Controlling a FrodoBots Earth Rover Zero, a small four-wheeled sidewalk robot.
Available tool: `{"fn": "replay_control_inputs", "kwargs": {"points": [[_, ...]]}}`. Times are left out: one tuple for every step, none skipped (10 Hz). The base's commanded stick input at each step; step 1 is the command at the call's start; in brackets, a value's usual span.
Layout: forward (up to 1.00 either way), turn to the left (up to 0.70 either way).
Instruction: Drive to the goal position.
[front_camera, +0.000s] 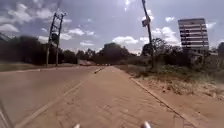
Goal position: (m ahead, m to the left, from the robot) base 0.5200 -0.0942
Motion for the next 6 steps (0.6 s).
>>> {"fn": "replay_control_inputs", "kwargs": {"points": [[0.5,0.0],[0.5,0.0],[0.5,0.0],[0.5,0.0],[0.5,0.0],[0.5,0.0]]}}
